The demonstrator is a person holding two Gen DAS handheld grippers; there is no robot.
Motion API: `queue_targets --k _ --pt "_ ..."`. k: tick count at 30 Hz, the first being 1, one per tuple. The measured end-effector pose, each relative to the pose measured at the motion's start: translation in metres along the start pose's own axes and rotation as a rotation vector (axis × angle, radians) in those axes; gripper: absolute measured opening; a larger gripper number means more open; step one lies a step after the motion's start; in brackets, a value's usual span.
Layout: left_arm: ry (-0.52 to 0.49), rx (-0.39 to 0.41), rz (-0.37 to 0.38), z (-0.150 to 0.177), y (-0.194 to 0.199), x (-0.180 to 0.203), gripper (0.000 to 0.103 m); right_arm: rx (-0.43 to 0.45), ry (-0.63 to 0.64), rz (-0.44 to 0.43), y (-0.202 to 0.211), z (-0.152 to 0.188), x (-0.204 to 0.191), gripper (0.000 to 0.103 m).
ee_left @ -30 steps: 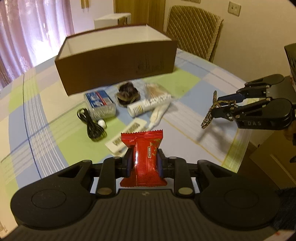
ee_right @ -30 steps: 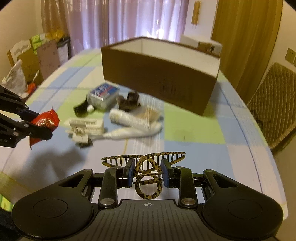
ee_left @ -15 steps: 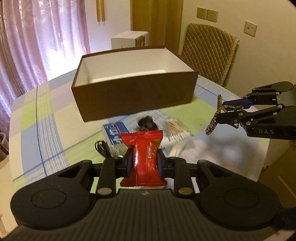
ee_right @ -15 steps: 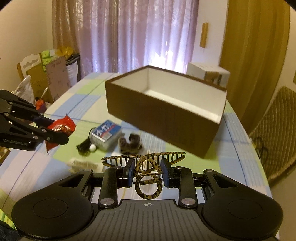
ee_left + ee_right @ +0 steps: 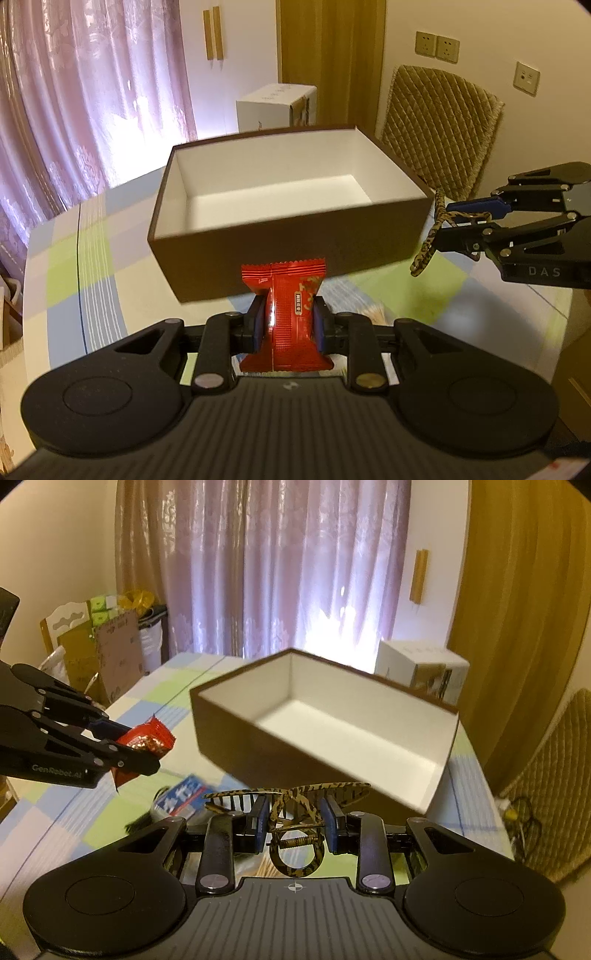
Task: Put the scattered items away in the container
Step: 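Carry the red candy in the left tool and the hair clip in the right tool toward the box, then open the left tool over the box dropping the candy while the right tool releases the clip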
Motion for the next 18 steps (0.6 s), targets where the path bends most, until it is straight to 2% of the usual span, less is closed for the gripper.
queue_targets --k 9,18 --pt "-0.022 0.021 -0.039 -0.054 -0.036 -0.019 0.021 0.034 0.005 -0.006 -0.04 -0.042 0.03 0.027" --pt "-0.023 0.011 -0.043 -0.102 -0.091 -0.042 0.021 0.007 0.004 -0.005 -0.099 -0.064 0.059 0.027"
Point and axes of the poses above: each gripper's, at about its wrist camera, not at the fingertips, and y roughly against the way its jaws point, x to its right, z to its underside, the point moved 9 cm from there along -y, roughly the way its jaws point, and after that the axes turned 9 degrees about z, right-handed, at the moved point
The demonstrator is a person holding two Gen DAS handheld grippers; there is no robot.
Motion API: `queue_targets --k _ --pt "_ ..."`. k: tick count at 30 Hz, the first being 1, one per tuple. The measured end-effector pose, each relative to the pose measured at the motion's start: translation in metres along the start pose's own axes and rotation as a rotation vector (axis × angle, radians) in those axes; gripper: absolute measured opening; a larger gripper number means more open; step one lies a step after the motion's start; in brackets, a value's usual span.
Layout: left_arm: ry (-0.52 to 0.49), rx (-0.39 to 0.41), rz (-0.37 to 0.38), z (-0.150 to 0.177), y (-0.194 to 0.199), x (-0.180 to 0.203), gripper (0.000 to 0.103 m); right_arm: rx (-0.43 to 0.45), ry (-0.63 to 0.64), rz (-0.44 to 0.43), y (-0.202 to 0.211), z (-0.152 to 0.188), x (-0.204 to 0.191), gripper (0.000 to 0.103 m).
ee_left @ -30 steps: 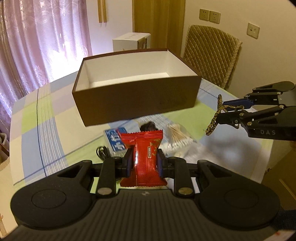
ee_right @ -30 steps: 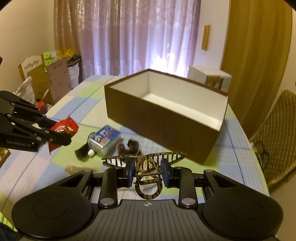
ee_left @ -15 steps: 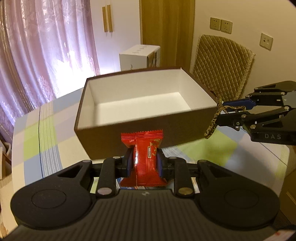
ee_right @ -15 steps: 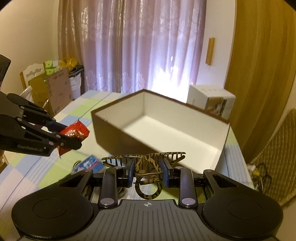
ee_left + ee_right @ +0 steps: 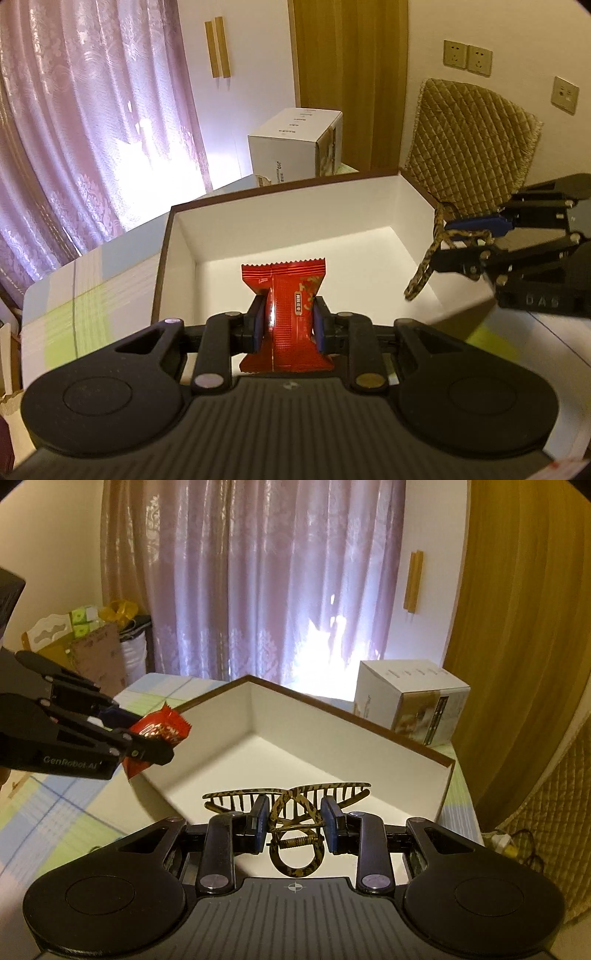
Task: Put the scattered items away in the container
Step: 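Open the left tool over the box dropping the candy while the right tool releases the clip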
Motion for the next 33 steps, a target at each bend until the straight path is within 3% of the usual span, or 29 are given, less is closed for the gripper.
queue_targets --k 11,23,30,33 --pt "0.05 -0.189 0.047 0.001 -0.093 -0.03 0.022 -0.14 0.042 -0.079 -0.081 0.006 0.005 0.027" --pt "0.079 -0.418 0.085 0.023 -0.152 -0.037 0.022 -0.39 0.129 -0.127 -0.145 0.04 0.008 0.027" --pt "0.103 -0.469 0.088 0.025 -0.165 -0.036 0.023 -0.448 0.162 -0.145 -0.158 0.047 0.006 0.027" --pt "0.099 -0.471 0.061 0.027 -0.162 -0.04 0.035 -0.462 0.168 -0.165 -0.158 0.05 0.004 0.028"
Point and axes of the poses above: each gripper's, at about its wrist camera, not at the fingertips, and y roughly against the way its jaws point, x to its right, z to its underside, the point moved 9 cm from there along -y, roughly the way its jaws point, and after that the axes turned 9 degrees about z, right-handed, at the moved point
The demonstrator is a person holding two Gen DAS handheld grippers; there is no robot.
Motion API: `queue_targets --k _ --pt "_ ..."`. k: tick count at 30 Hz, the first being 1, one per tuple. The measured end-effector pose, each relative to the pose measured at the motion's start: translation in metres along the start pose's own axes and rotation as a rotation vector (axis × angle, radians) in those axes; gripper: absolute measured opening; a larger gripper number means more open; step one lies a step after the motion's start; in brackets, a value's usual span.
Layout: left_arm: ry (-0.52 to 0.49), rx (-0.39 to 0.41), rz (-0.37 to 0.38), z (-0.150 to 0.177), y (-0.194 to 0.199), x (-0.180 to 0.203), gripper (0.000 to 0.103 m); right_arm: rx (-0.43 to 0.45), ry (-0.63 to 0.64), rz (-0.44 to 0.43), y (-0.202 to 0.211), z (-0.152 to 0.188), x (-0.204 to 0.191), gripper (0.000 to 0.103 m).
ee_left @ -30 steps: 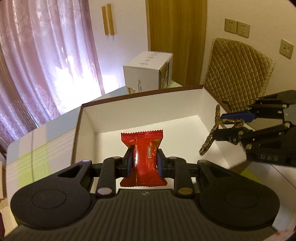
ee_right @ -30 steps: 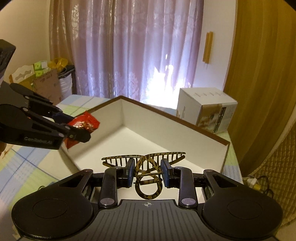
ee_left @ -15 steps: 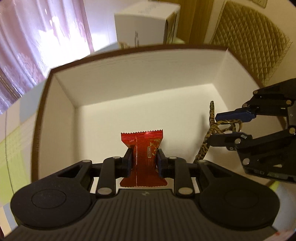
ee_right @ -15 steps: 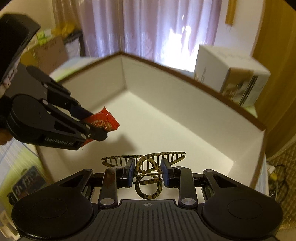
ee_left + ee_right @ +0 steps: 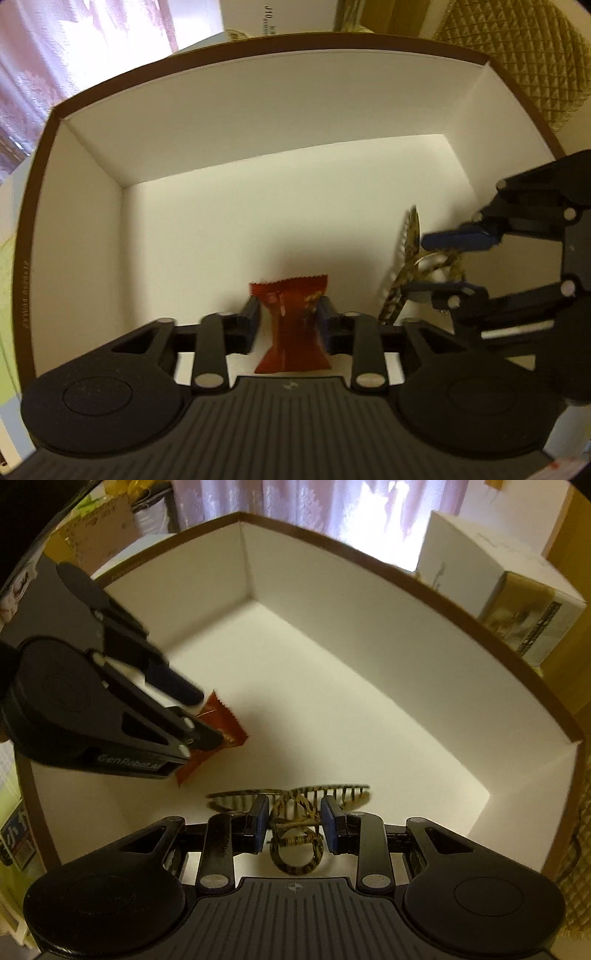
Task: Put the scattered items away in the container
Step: 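Open the left tool over the box dropping the candy while the right tool releases the clip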
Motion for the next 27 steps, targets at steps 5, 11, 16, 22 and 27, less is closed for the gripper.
queue_targets --k 5,11,16,22,27 --pt "0.018 0.002 -0.017 0.005 0.004 -0.004 0.052 0.055 0.025 0.012 0.012 0.0 -0.001 0.077" --pt "0.029 0.041 -0.034 0.012 0.021 -0.003 0.073 0.068 0.01 -0.011 0.025 0.007 0.0 0.086" --pt "0.039 0.074 -0.054 0.012 0.039 0.004 0.083 0.082 -0.032 0.009 0.034 0.001 -0.006 0.094" --pt "0.042 0.118 -0.103 0.005 0.059 0.013 0.09 0.146 -0.054 0.02 0.058 0.002 -0.005 0.101" --pt "0.054 0.165 -0.139 0.008 0.083 0.022 0.091 0.19 -0.073 0.057 0.079 0.004 0.0 0.101"
Point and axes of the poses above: each gripper's, at about its wrist camera, not at the fingertips, and y roughly against the way its jaws point, x to its right, z to its underside, the point moved 9 cm from there along -y, roughly the way its jaws point, and after that the axes turned 9 degrees about z, right-handed, at the moved point
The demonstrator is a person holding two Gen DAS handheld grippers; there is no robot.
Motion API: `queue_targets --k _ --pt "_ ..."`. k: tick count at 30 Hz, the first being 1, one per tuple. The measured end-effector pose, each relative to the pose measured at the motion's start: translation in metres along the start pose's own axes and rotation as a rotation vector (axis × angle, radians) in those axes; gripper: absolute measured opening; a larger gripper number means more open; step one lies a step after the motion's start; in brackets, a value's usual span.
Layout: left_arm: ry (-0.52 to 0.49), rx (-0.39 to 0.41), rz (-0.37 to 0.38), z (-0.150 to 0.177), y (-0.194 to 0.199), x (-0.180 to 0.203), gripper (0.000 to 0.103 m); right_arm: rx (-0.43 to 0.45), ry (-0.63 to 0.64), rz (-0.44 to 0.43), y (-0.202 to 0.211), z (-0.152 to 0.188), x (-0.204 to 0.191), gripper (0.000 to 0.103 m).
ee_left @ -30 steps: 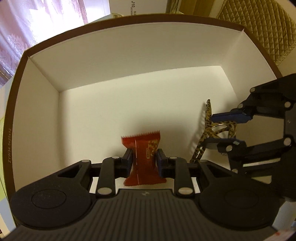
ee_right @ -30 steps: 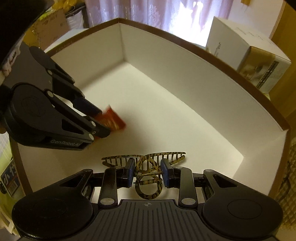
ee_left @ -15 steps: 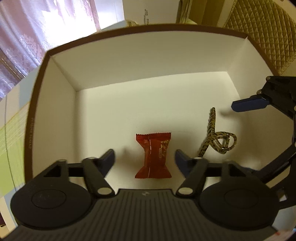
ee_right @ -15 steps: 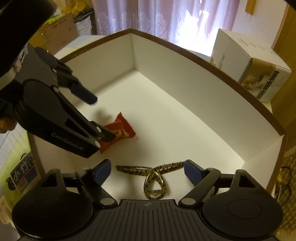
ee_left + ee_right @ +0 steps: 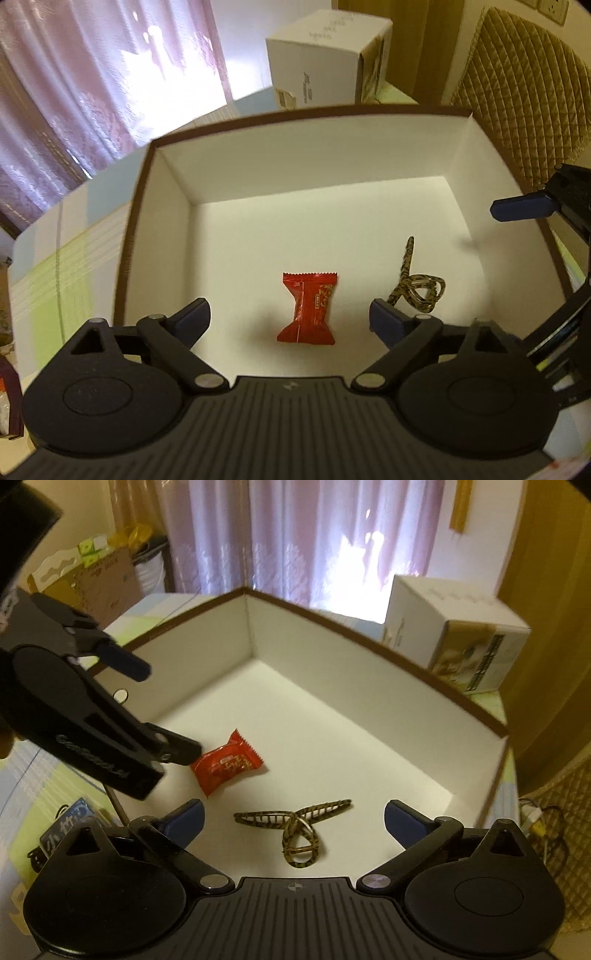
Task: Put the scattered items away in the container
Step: 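Open the left tool over the box dropping the candy while the right tool releases the clip, then withdraw both tools from the box back toward the remaining items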
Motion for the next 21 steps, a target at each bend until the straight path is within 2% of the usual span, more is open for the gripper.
queue_targets --k 10,21 --pt "-0.007 0.107 -0.041 0.014 0.063 0.009 0.094 0.076 -0.01 0.05 0.043 0.001 -0.007 0.101" --pt "-0.066 0.203 -0.031 0.044 0.126 0.017 0.095 0.143 -0.072 0.113 0.099 0.011 -0.036 0.101"
Point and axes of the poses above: each gripper's, at about its wrist camera, not at the fingertips, and y roughly against the way its jaws point, x to its right, z to its underside, the point moved 9 cm from there along -y, roughly the way its jaws point, and after that the axes turned 9 degrees about z, right-handed, at the moved point
